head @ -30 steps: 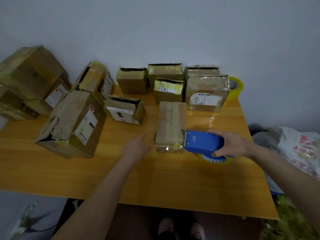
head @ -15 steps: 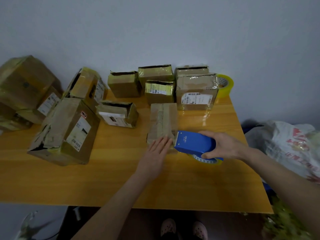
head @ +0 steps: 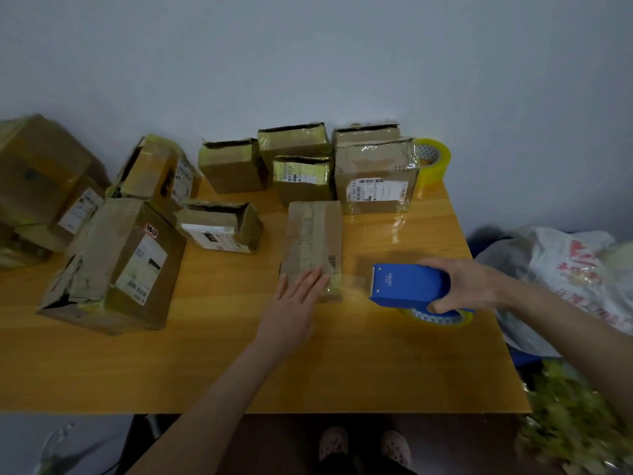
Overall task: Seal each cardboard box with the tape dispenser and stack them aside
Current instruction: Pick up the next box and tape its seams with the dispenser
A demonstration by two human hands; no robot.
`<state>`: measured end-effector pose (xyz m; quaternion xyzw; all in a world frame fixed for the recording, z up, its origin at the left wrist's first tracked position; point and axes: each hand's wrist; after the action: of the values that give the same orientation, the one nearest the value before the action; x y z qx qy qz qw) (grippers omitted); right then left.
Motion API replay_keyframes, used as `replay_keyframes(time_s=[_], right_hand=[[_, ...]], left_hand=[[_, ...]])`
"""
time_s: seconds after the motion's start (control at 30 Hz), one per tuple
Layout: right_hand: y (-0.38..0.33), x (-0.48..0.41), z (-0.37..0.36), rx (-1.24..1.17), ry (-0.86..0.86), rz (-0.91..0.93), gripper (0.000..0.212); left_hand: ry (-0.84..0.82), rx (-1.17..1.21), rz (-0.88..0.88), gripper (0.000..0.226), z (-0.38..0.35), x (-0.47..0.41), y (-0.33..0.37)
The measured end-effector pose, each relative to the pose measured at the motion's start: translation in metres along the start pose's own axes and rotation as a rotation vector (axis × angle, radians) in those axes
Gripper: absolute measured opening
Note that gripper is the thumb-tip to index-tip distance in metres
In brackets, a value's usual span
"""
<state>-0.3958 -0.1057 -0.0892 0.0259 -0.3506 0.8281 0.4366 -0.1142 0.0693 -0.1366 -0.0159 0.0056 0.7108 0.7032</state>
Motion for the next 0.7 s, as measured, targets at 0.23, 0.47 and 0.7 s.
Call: replay_keyframes(time_s=[0.23,0.47,0.7], right_hand=[[-0.039,-0.028,-0.011,0.33,-0.062,0.04,0.062],[-0.067,-0.052,-0.022,0.423,-0.089,0.043,0.072],[-0.085,-0.063,-0.027,0.537,-0.1,0.023,0.045]], left_hand=[[0.014,0.044,-0.004,0.089,0.0,0.001,-0.002],[0.057,0.109,-0.007,0.087,0.0,0.002,-0.002],[0.083,0.159,-0.009,0.085,-0.003,0.006,-0.002]])
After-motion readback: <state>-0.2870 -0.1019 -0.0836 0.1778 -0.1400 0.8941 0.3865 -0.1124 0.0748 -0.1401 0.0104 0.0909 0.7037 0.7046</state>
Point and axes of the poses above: each hand's wrist, its own x-axis away from the middle knuckle, its own z-axis out of the back of the hand, y = z × x, and after that the axes turned 12 degrees about y, right-handed
